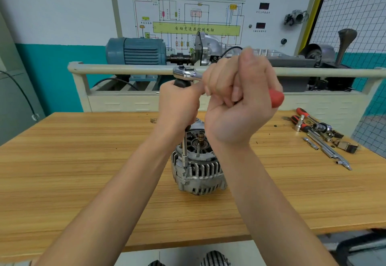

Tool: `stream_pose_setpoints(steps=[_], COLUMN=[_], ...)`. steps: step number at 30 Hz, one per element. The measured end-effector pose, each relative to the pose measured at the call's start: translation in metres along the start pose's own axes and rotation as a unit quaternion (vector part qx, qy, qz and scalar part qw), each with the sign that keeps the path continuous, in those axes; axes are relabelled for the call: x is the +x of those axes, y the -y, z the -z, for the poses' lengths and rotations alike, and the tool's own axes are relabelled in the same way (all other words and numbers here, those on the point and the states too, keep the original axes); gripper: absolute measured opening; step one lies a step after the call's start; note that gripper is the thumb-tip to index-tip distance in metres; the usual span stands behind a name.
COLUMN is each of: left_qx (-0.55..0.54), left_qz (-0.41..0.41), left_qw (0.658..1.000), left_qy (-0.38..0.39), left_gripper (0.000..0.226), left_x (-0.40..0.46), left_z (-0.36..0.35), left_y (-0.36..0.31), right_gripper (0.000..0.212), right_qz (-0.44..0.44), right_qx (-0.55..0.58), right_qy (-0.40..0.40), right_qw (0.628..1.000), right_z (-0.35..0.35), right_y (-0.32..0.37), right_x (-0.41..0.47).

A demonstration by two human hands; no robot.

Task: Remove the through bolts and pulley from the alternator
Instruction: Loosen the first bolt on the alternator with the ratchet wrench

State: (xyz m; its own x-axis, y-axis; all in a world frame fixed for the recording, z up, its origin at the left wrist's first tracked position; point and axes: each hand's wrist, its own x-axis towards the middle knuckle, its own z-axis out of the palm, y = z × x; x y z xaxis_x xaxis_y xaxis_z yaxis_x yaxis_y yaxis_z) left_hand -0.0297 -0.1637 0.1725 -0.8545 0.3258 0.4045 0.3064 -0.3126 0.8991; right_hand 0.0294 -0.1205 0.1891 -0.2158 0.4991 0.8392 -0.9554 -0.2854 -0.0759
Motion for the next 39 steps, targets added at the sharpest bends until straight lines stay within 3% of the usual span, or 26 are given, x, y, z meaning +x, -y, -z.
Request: stream_pose_setpoints(steps=[2, 5, 8, 11, 14, 18, 22, 25, 28, 31, 35, 37, 39], left_qx=[-0.008, -0.023, -0.064, -0.095, -0.097, -0.057, -0.009, 0.023, 0.009, -0.014, -0.058, -0.068, -0.063], left_qz=[-0.005, -0.006, 0.008, 0.043, 0.063, 0.044, 0.016, -0.026, -0.033, -0.011, 0.021, 0.027, 0.030], left_qw=[1.000, 0.991, 0.970, 0.947, 0.950, 0.982, 1.000, 0.999, 0.999, 0.993, 0.964, 0.960, 0.963], left_qy=[0.030, 0.129, 0.235, 0.305, 0.290, 0.172, 0.023, -0.035, 0.002, 0.119, 0.258, 0.270, 0.260], left_gripper=[0.041, 0.048, 0.039, 0.038, 0.045, 0.055, 0.045, 0.043, 0.040, 0.043, 0.036, 0.041, 0.046], left_x=[0.000, 0.002, 0.006, 0.008, 0.010, 0.008, 0.005, 0.003, 0.002, 0.006, 0.009, 0.007, 0.006], left_z=[0.004, 0.015, 0.022, 0.022, 0.020, 0.015, 0.001, -0.005, 0.001, 0.016, 0.022, 0.017, 0.014], left_y=[0.001, 0.001, -0.001, -0.002, -0.002, -0.001, 0.001, 0.005, 0.005, 0.001, -0.002, -0.001, 0.001], right_gripper=[0.046, 0.051, 0.048, 0.049, 0.048, 0.050, 0.049, 0.042, 0.046, 0.052, 0.049, 0.048, 0.048], right_qz=[-0.032, -0.151, -0.258, -0.304, -0.286, -0.212, -0.052, 0.035, -0.004, -0.135, -0.299, -0.308, -0.294], right_qx=[0.030, 0.114, 0.233, 0.303, 0.282, 0.177, 0.029, -0.062, -0.018, 0.097, 0.287, 0.338, 0.336], right_qy=[0.009, -0.025, -0.102, -0.142, -0.153, -0.110, -0.010, 0.036, 0.038, 0.005, -0.128, -0.165, -0.172], right_qw=[0.999, 0.982, 0.932, 0.892, 0.903, 0.955, 0.998, 0.997, 0.999, 0.986, 0.901, 0.874, 0.878], right_z=[0.005, 0.021, 0.036, 0.043, 0.041, 0.028, 0.011, 0.002, 0.007, 0.022, 0.044, 0.050, 0.051], right_y=[0.002, 0.008, 0.004, -0.004, -0.004, 0.001, 0.001, -0.001, 0.000, 0.004, -0.005, -0.009, -0.008], right_x=[0.006, 0.023, 0.037, 0.045, 0.044, 0.030, 0.009, -0.005, 0.003, 0.025, 0.043, 0.046, 0.044])
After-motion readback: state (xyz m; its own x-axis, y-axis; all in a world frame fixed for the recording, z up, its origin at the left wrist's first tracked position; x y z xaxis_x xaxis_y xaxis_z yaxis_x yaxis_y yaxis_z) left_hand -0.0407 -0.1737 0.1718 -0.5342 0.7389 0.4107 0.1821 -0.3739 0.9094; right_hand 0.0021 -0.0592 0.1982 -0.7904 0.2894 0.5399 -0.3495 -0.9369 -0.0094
